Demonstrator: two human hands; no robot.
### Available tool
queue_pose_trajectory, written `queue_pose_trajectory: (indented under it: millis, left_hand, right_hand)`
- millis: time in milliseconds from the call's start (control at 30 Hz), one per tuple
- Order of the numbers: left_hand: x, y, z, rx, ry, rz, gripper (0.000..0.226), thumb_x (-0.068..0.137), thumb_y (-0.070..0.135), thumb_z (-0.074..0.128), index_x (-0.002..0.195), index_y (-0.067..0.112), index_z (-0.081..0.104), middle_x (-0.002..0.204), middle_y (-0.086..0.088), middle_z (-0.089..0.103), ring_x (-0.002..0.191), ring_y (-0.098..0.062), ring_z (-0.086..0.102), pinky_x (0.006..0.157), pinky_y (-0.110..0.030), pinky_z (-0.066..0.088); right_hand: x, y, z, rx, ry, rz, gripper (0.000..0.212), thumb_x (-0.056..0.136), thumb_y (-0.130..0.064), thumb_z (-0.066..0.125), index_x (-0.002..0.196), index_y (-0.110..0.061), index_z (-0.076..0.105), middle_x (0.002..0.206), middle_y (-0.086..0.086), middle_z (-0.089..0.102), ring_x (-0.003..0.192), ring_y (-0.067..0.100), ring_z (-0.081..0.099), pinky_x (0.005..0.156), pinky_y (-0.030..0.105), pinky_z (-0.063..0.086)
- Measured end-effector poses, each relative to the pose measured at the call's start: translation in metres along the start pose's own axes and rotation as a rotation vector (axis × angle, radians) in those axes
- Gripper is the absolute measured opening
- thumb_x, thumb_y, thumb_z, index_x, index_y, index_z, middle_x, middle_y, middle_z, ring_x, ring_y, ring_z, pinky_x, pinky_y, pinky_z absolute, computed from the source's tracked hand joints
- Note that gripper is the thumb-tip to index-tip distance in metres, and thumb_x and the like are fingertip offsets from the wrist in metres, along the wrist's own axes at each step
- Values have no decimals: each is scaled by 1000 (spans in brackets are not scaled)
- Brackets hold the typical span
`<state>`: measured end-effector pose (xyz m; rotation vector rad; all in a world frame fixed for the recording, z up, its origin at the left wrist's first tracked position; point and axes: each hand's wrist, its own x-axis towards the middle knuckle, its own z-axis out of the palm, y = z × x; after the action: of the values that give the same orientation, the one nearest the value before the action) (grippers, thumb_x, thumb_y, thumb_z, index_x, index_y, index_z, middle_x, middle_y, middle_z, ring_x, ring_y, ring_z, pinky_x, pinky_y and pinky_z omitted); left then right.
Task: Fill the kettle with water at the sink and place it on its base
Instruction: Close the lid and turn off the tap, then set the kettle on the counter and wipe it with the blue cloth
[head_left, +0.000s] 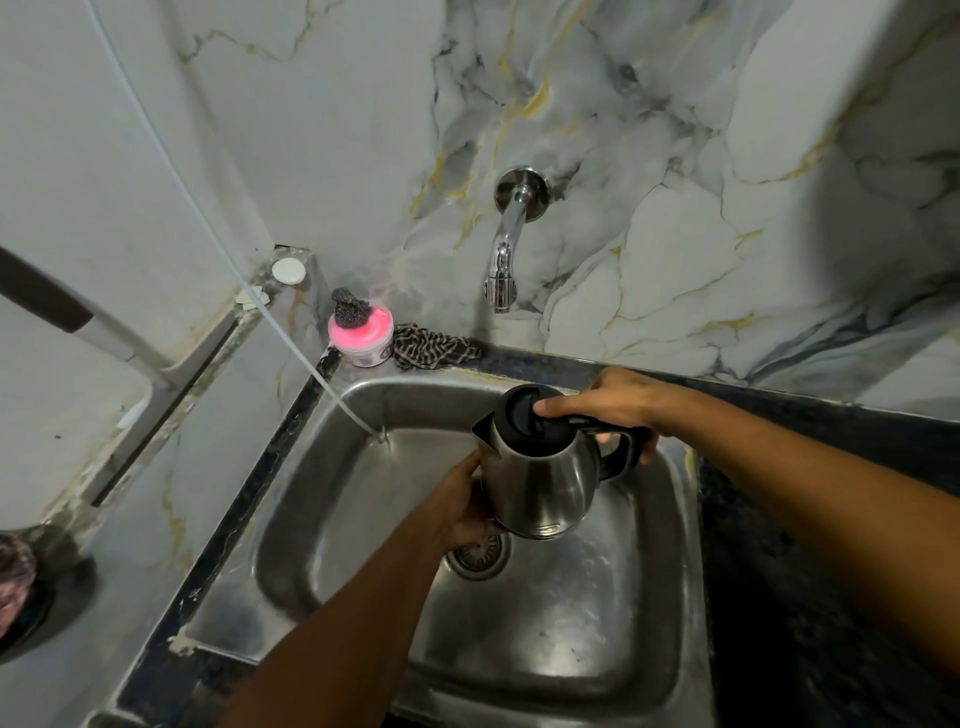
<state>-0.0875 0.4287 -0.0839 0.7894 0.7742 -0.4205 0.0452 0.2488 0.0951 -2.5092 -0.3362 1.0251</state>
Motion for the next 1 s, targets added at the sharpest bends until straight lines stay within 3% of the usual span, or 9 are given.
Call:
queue_pose_trajectory:
  millis: [100,300,467,567,633,733,833,933,1000]
  left_hand:
    - [-4,-5,6,-40,16,6,69,89,65,63,125,7,73,133,-21,68,123,-42,63,92,-57,57]
    - [-15,1,15,31,59,23,69,91,62,64,132,7,67,133,-19,65,121,-39,62,87,-55,60]
    - [-24,-6,44,165,29,41,62,94,67,56,125,15,70,123,-16,72,109,-35,69,67,-48,65]
    - [-36,-25,73,146,-93,-12,60,100,65,43,114,15,73,104,-11,82,87,-29,80,57,-46,64]
    - [-44,-39,92,131,-110,-12,61,100,65,44,119,13,70,105,-11,82,91,-29,80,63,-49,65]
    - [-53,-59,127,137,-54,2,68,96,67,51,131,11,66,121,-14,76,111,-32,72,84,-55,61]
    - [-61,-86,160,118,-59,-3,69,95,69,51,133,12,65,123,-16,74,113,-34,70,88,-59,57]
    - [-67,-112,183,126,-76,2,69,95,67,52,133,11,64,124,-18,73,111,-35,70,86,-59,58]
    - [-70,-125,196,167,-67,11,66,96,64,54,132,10,64,123,-18,73,107,-33,71,82,-55,60]
  right_hand:
    - [0,-1,-3,-16,7,5,91,44,-90,78,83,-7,79,73,8,79,44,22,73,46,37,60]
    - [-14,26,-10,-14,-9,-47,91,40,-97,73,86,-19,83,76,5,80,67,28,80,59,58,66]
    - [-46,52,-9,-37,15,39,107,32,-109,58,93,-24,78,92,4,79,78,23,78,58,38,66]
    - [-69,67,-11,21,17,61,107,29,-101,72,105,-26,77,106,5,79,86,25,79,78,45,67]
    - [-90,78,-17,23,27,50,109,30,-98,75,115,-29,73,114,3,76,94,26,76,81,48,66]
    - [-122,92,-29,-59,87,69,86,38,-101,70,97,-38,70,101,-9,70,79,12,66,52,24,54]
    - [-142,108,-47,-108,117,76,93,34,-101,69,91,-29,72,96,-5,74,81,18,72,62,31,61]
    - [-165,139,-56,-103,74,151,104,25,-100,74,97,-24,69,98,1,72,76,27,75,44,38,61]
    - [-174,170,-58,-58,89,101,105,30,-100,73,107,-27,74,109,2,77,86,26,79,68,46,67]
